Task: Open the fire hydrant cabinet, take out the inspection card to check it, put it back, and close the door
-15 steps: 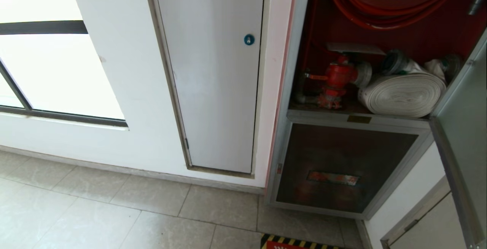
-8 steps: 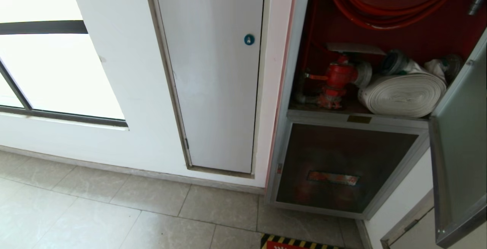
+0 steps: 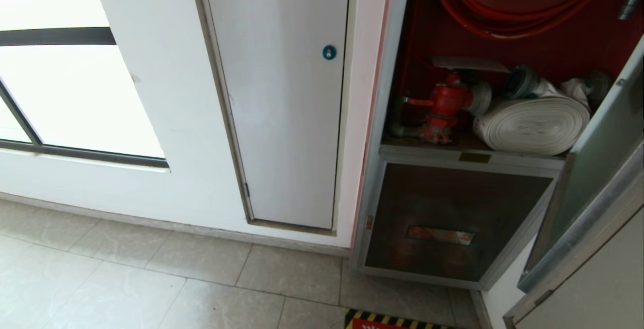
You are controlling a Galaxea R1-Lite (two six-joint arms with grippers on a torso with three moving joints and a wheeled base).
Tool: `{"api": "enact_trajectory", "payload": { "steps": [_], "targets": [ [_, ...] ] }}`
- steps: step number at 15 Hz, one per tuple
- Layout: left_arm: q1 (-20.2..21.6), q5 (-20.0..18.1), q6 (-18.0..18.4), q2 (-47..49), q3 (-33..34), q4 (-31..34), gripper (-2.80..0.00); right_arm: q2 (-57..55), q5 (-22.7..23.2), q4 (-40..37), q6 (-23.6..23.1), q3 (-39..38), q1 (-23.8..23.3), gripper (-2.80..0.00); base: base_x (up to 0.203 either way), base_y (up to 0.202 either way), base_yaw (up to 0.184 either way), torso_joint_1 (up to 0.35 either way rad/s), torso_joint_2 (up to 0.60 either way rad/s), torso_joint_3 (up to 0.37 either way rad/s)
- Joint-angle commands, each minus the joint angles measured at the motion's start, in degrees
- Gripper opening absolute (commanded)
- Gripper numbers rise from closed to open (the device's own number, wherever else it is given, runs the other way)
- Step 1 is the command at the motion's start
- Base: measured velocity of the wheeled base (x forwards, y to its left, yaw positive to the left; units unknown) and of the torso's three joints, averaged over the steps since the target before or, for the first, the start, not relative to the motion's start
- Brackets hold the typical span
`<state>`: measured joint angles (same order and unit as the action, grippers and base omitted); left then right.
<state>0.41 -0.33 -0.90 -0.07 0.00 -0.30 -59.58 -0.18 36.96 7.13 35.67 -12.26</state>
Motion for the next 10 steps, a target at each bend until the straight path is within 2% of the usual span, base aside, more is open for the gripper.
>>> {"api": "enact_trajectory", "payload": {
  "steps": [1, 6, 10],
  "targets": [
    [0.02, -0.02, 0.02, 0.07, 0.0, -0.05, -2.8, -9.29, 0.01, 0.32, 0.48, 4.13, 4.77, -2.8, 0.0, 0.0, 0.0, 0.0, 0.0, 0.0],
    [0.02, -0.02, -0.05, 0.07, 0.0, -0.05, -2.8, -23.95, 0.01, 0.69, 1.09, 14.81, 11.5, -2.8, 0.0, 0.0, 0.0, 0.0, 0.0, 0.0],
    [0.02, -0.02, 0.0, 0.07, 0.0, -0.05, -2.8, -37.1, -0.27, 0.7, 1.05, 29.34, 13.19, -2.8, 0.0, 0.0, 0.0, 0.0, 0.0, 0.0]
  ]
}}
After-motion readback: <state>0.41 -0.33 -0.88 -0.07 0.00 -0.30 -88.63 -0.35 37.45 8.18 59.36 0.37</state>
